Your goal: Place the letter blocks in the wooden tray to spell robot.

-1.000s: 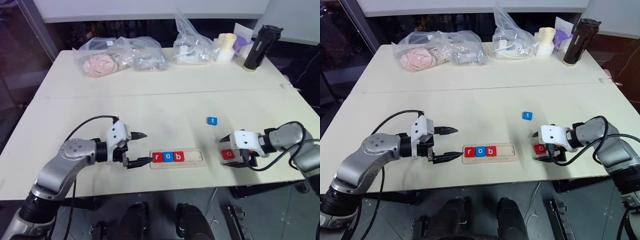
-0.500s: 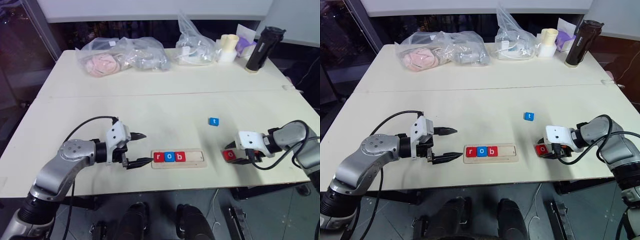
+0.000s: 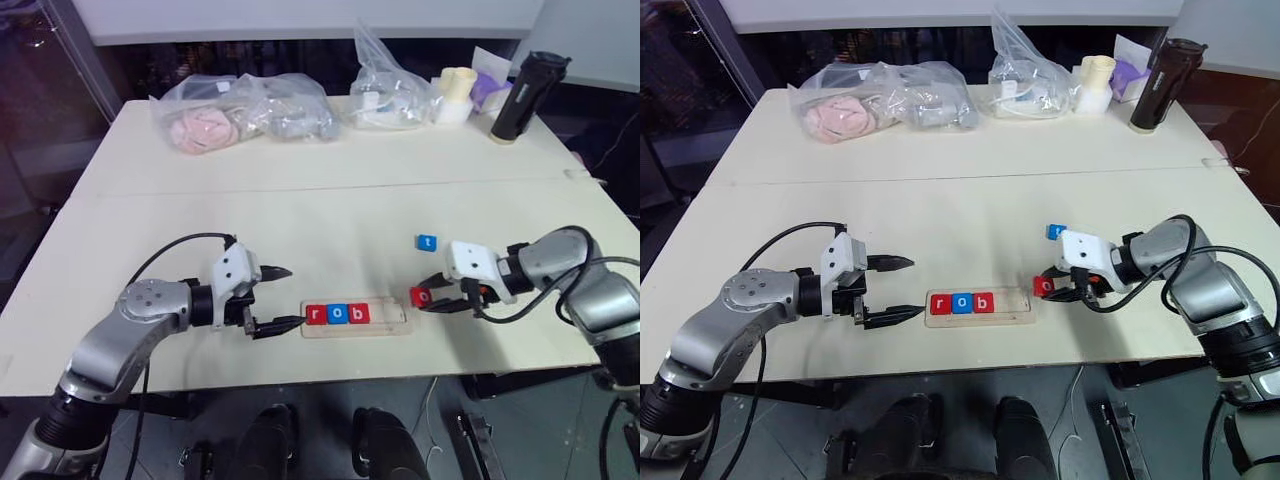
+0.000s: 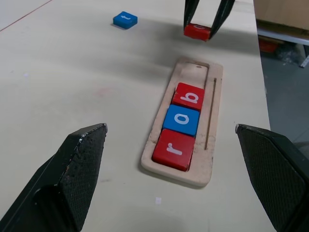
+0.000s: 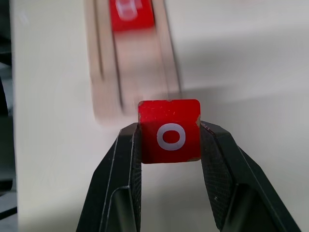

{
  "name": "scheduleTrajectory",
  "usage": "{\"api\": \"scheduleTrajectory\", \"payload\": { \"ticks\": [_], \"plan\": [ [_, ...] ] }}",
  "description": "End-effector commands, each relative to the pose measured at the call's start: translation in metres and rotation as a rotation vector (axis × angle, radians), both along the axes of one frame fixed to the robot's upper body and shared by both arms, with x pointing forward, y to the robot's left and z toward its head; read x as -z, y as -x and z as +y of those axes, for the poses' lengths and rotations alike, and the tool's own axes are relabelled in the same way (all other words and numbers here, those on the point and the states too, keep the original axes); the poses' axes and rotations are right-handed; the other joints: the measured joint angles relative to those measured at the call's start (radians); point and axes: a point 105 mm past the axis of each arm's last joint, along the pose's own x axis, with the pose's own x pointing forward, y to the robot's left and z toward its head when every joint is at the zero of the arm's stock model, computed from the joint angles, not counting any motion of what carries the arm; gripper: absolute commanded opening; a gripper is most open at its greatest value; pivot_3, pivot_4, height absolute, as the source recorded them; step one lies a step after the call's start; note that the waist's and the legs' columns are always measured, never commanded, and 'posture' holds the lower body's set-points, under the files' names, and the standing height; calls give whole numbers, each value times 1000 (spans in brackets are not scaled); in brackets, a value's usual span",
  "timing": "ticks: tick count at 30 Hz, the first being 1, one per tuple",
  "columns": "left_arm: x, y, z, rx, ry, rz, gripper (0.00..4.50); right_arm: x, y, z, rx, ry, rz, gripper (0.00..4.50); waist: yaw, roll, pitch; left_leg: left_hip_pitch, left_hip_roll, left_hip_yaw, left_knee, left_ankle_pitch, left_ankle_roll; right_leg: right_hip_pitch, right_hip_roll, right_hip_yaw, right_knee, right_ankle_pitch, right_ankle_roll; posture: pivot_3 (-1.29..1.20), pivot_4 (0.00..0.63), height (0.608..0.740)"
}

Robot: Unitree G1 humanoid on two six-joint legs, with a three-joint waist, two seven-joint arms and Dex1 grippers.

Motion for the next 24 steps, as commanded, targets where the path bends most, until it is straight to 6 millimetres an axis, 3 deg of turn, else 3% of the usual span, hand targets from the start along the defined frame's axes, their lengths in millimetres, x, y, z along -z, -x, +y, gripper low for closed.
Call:
{"api": "scheduleTrajectory", "payload": {
  "ticks": [1,12,24],
  "plan": [
    [-8,2,0,5,13,-41,4500,4,3,10,-11,5,-5,1116,-1,0,0,0,0,0,0,0,-1,0,0,0,-1,0,0,0,150,738],
    [-7,6,1,4,16,-35,4500,13,-2,36,-18,-30,-13,1116,-3,0,0,0,0,1,0,0,0,-1,0,0,0,0,0,0,150,738],
    [-7,7,-1,4,30,-33,4500,18,2,45,-37,-20,-9,1116,-3,0,0,0,0,1,0,0,0,0,0,0,0,0,0,0,150,738]
  ]
}}
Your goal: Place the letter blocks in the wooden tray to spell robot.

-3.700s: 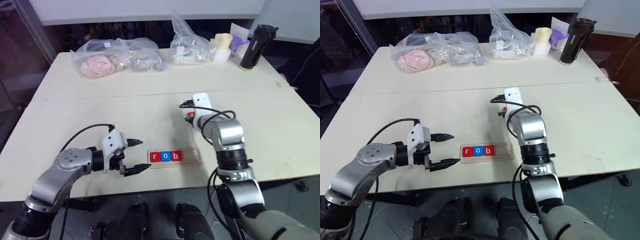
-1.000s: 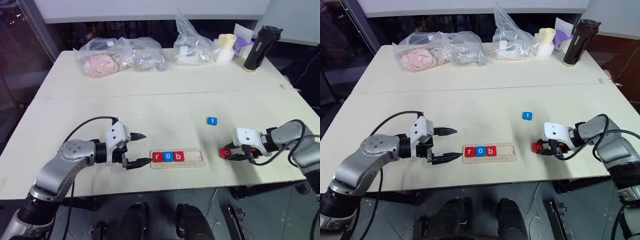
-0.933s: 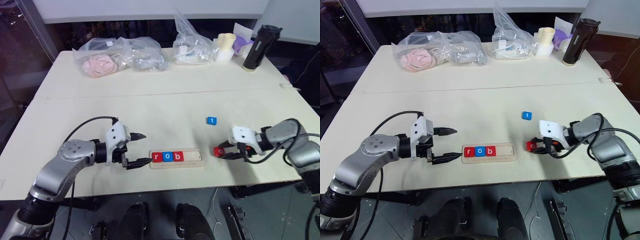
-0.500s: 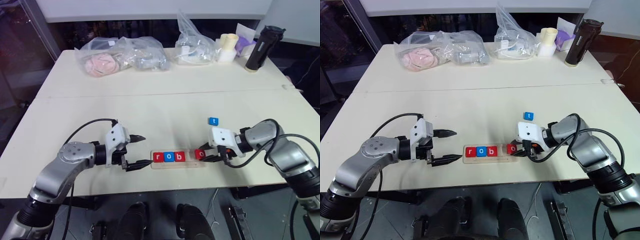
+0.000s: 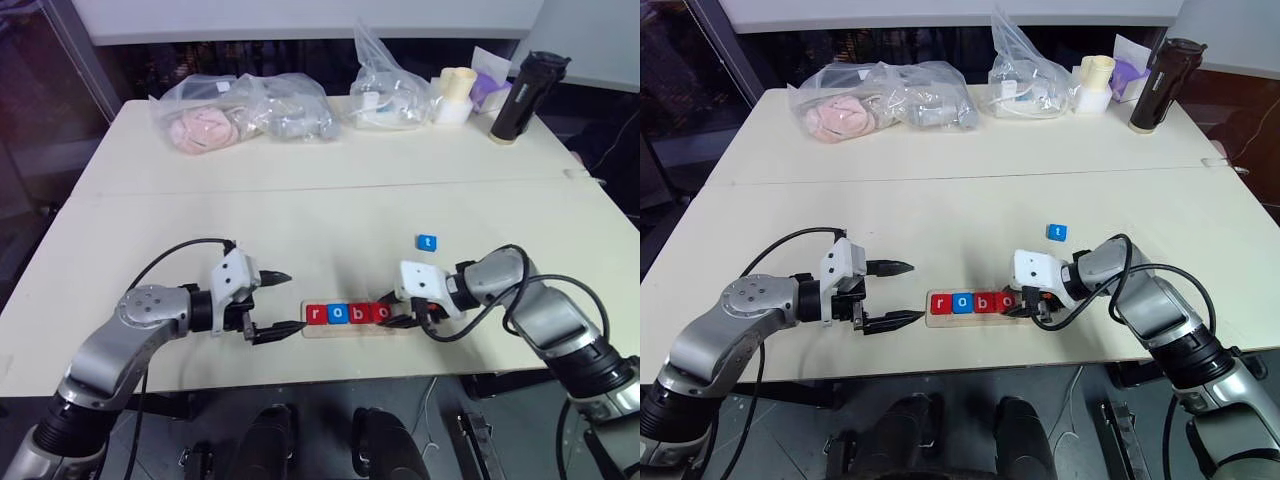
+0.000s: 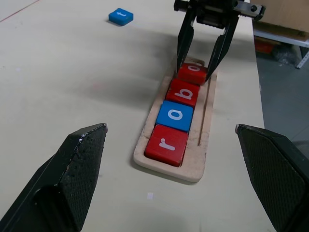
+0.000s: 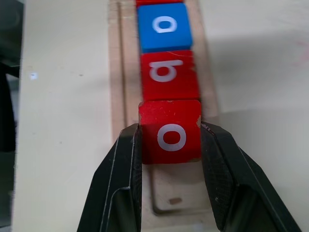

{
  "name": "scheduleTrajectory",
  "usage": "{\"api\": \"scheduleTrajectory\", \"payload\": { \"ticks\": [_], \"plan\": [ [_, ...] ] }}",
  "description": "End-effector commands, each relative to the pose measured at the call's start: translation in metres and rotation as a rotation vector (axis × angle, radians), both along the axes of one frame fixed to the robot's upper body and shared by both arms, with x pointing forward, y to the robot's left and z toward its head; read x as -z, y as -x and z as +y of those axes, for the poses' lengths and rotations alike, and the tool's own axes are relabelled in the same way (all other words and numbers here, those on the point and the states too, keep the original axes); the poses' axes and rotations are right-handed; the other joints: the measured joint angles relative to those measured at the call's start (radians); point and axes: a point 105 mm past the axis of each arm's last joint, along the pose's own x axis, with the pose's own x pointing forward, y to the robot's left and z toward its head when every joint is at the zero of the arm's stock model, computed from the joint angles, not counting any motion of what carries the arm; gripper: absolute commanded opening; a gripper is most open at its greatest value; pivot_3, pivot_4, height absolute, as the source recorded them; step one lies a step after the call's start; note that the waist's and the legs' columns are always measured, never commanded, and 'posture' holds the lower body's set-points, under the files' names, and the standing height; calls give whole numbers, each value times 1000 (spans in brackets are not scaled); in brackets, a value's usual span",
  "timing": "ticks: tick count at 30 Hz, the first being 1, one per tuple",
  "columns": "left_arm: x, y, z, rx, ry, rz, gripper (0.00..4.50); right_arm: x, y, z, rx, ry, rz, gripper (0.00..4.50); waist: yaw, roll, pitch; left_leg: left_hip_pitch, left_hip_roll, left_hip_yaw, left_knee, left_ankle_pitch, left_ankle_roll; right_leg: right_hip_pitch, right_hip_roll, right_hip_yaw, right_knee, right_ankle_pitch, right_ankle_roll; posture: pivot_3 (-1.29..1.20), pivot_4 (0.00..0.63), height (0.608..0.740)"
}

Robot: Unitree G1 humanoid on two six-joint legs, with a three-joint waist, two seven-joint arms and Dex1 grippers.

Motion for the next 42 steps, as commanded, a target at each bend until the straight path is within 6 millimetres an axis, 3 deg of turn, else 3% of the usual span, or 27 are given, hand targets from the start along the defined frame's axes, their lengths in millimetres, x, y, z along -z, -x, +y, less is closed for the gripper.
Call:
{"api": "scheduleTrajectory", "payload": {
  "ticks": [1,6,12,13,22,35,42],
  "plan": [
    [-10,1,0,-1,25,-38,4500,-10,0,4,-21,0,-38,1116,0,0,0,0,0,0,0,0,0,0,0,0,0,0,0,0,150,738],
    [-10,1,-1,-4,27,-40,4500,-7,1,4,-28,7,-36,1116,0,0,0,0,0,0,0,0,0,0,0,0,0,0,0,0,150,738],
    [-10,1,-2,-5,28,-40,4500,-9,-1,3,-26,12,-44,4211,0,0,0,0,0,0,0,0,0,0,0,0,0,0,0,0,150,738],
    [-10,1,-2,-5,28,-39,4500,-9,-1,3,-25,13,-45,4439,0,0,0,0,0,0,0,0,0,0,0,0,0,0,0,0,150,738],
    [-10,1,-2,-4,30,-41,4500,-24,-9,5,17,-31,-86,4439,0,0,0,0,0,0,0,0,0,0,0,0,0,0,0,0,150,738],
    [-10,0,-4,2,30,-42,4500,-20,-28,-3,59,-7,-149,4439,0,0,0,0,0,0,0,0,0,0,1,0,1,0,0,0,150,738],
    [-10,-1,-4,-2,31,-44,4500,-26,-17,0,21,-22,-106,4439,0,0,0,0,0,0,1,0,0,0,1,0,1,0,0,0,150,738]
  ]
}}
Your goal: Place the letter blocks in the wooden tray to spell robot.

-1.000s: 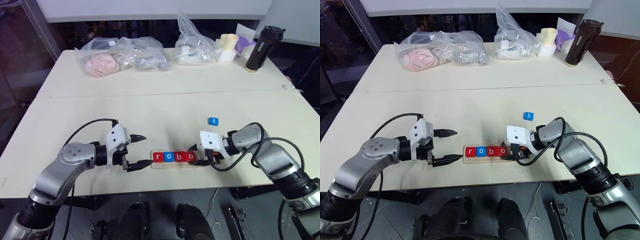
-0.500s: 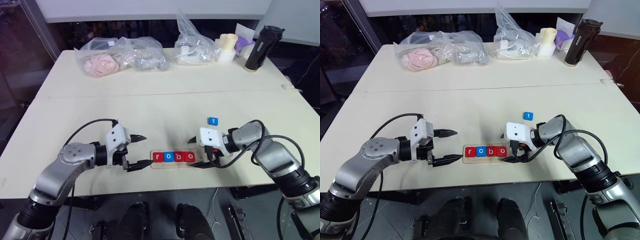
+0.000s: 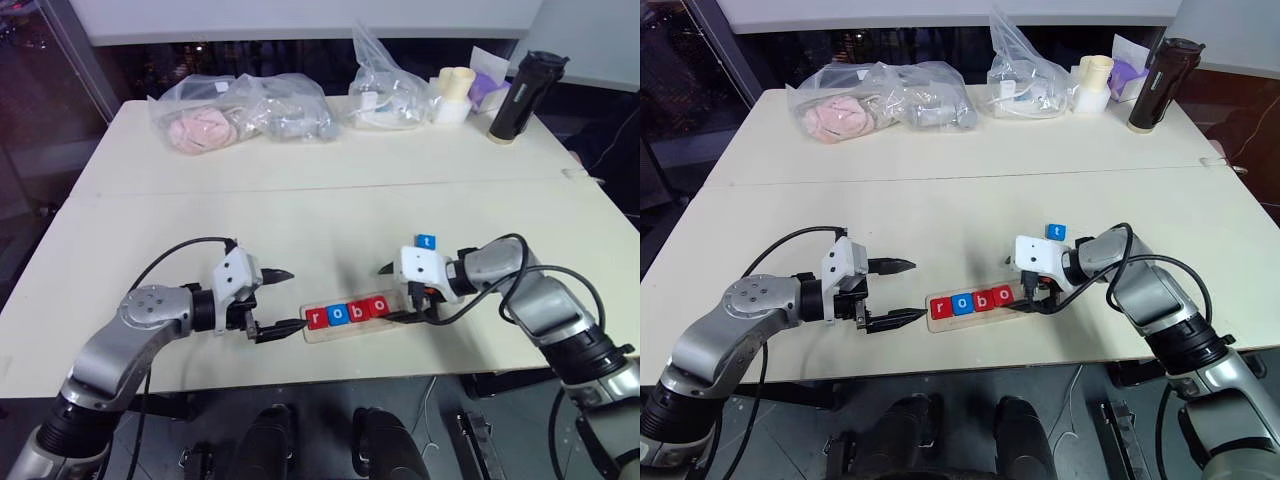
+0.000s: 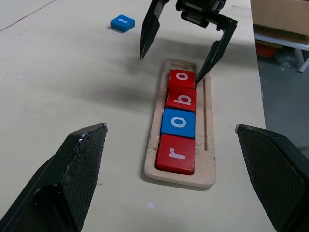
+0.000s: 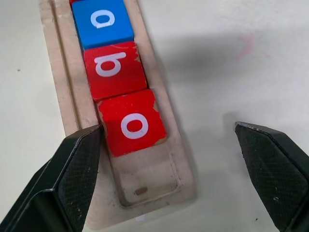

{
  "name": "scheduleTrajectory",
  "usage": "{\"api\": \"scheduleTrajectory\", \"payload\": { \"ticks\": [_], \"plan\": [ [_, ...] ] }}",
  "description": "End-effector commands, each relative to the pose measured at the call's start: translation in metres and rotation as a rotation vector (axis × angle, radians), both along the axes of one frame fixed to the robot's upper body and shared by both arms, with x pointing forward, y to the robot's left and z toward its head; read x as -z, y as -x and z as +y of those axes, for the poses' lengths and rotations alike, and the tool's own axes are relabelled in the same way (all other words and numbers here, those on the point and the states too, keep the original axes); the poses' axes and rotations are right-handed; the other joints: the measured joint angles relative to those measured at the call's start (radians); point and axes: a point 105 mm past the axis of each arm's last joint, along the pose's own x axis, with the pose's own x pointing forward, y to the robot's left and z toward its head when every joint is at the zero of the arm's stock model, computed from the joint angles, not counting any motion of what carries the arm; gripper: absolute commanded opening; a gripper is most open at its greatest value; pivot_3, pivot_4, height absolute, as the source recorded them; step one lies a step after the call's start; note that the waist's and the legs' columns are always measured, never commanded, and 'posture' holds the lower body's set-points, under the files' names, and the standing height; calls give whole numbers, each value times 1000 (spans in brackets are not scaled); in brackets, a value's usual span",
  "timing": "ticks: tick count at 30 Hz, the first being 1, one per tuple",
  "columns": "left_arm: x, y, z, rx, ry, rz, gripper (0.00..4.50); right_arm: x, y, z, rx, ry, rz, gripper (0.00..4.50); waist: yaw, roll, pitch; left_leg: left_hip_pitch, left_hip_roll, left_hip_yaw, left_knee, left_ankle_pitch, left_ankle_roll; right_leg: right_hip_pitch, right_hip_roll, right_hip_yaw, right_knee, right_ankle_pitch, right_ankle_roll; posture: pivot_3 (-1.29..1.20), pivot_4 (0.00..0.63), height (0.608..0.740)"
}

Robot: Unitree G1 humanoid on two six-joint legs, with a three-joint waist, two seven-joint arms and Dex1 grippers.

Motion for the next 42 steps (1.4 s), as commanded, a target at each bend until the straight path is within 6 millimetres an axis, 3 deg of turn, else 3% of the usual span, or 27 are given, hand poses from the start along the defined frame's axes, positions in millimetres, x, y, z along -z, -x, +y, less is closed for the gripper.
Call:
{"api": "scheduleTrajectory", "payload": {
  "ticks": [1,6,10,15,20,24,32,39,42],
  "plan": [
    [-9,1,-2,9,16,-39,4500,-20,9,3,-46,-28,-14,4439,0,0,0,0,0,0,0,0,0,0,0,0,0,0,0,0,150,738],
    [-9,1,-2,8,17,-42,4500,-35,13,-8,-13,-52,-13,4439,1,0,0,0,0,0,0,0,0,0,0,0,0,0,0,0,150,738],
    [-9,1,-2,9,16,-43,4500,-54,-10,-18,138,-140,-105,4439,-1,0,0,0,0,0,0,0,0,0,-1,0,0,0,0,0,150,738],
    [-9,0,-3,14,18,-44,4500,-60,-64,-49,578,-214,-247,4439,-1,-1,-1,0,0,0,0,0,0,0,0,0,0,0,-1,0,150,738],
    [-9,-1,-4,20,18,-45,4500,-50,-88,-75,950,-230,-288,4439,1,0,-1,-1,0,0,-1,0,0,-1,-1,2,0,0,-1,0,150,738],
    [-9,-1,-4,21,19,-46,4500,-37,-90,-92,1211,-251,-244,4439,0,0,-1,-1,-1,0,-1,0,0,-2,-1,1,0,0,-1,0,150,738],
    [-10,-3,-5,16,24,-48,4500,-8,-76,-75,1358,-301,-64,4439,-3,0,-1,0,0,1,-1,0,0,-1,2,1,2,0,-1,0,150,738],
    [-10,-4,-4,12,25,-49,4500,-8,-78,-54,1365,-372,6,4439,-7,0,-1,1,0,1,0,1,0,0,3,1,3,1,0,0,150,738],
    [-10,-3,-5,11,25,-50,4500,-8,-80,-54,1372,-365,-5,4439,-13,1,-1,2,0,1,-1,1,0,-1,3,1,4,0,0,0,150,738]
  ]
}}
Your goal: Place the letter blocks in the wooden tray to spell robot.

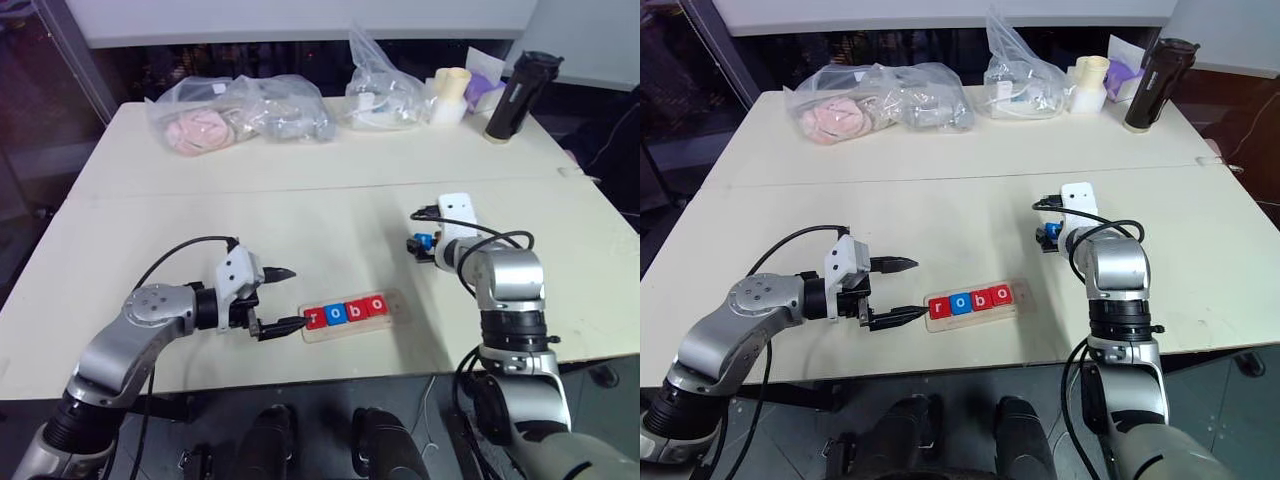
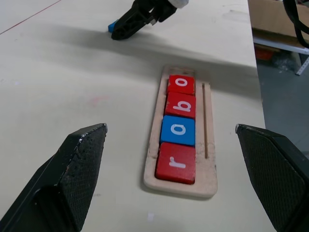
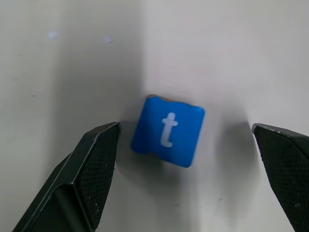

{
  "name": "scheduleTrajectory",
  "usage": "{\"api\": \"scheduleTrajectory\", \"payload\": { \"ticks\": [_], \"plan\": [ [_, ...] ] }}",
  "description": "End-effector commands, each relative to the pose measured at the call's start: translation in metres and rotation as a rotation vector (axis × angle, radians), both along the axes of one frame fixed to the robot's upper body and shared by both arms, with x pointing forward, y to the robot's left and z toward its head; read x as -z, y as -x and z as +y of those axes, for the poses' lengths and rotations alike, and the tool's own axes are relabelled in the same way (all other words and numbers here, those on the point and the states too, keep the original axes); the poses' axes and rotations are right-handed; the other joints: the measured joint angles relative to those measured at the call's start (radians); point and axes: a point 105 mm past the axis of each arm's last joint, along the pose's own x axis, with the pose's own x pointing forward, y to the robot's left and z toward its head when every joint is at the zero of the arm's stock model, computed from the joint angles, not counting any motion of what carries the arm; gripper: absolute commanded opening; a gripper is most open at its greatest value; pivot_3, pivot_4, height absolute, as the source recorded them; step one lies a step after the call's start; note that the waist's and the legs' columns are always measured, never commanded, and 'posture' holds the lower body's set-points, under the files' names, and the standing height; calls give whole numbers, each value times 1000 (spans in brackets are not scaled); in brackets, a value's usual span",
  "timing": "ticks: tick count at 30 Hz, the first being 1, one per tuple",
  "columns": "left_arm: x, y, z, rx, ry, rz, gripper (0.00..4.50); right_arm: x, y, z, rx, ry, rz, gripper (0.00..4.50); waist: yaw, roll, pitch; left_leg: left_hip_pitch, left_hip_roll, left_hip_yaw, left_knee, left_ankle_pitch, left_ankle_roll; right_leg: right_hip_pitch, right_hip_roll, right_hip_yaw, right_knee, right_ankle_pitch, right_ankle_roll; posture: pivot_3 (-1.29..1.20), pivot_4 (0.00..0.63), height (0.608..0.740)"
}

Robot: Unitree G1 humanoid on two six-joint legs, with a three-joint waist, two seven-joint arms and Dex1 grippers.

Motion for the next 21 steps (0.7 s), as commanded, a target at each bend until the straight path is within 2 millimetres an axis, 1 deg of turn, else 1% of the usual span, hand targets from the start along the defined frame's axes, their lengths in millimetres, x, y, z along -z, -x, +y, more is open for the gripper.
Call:
{"api": "scheduleTrajectory", "payload": {
  "ticks": [1,5,8,9,11,12,13,15,18,21],
  "plan": [
    [-10,0,-2,10,9,-53,4500,-5,-4,2,6,-2,-18,4439,-5,0,0,0,0,0,0,0,0,0,0,0,0,0,0,0,150,738],
    [-9,1,-2,9,9,-53,4500,-1,-6,-1,42,-28,-8,4439,-13,0,0,0,0,0,0,0,0,0,0,0,1,0,0,0,150,738],
    [-9,0,-2,4,11,-54,4500,-2,-10,0,40,-31,-19,3667,-14,0,0,1,0,0,1,0,0,0,0,0,1,0,0,0,150,738],
    [-9,0,-3,3,12,-55,4500,-2,-11,1,40,-36,-21,3119,-14,0,0,1,0,0,1,0,0,0,0,0,1,0,0,0,150,738],
    [-9,0,-3,3,13,-55,4500,-2,-11,0,40,-38,-24,2171,-12,0,0,1,0,0,1,0,0,0,0,0,1,0,0,0,150,738],
    [-9,0,-3,3,14,-54,4500,-4,-11,0,34,-38,-27,1594,-12,0,0,1,0,0,1,0,0,0,0,0,1,0,0,0,150,738],
    [-9,0,-3,3,14,-54,4500,-5,-11,1,30,-36,-29,1164,-12,0,0,1,0,0,1,0,0,0,0,0,1,0,0,0,150,738],
    [-8,0,-3,4,14,-53,4500,-7,-6,-2,29,-20,-24,1163,-13,0,0,0,0,0,0,0,0,0,0,0,0,0,0,0,150,738],
    [-8,0,-3,8,14,-51,4500,-12,10,-10,23,14,-5,1163,-8,0,0,0,0,0,0,0,0,0,0,0,0,0,0,0,150,738],
    [-8,1,-1,9,12,-49,4500,-17,27,-12,-2,33,2,1163,-10,0,0,-1,0,0,-1,0,0,0,0,0,0,0,0,0,150,738]
  ]
}}
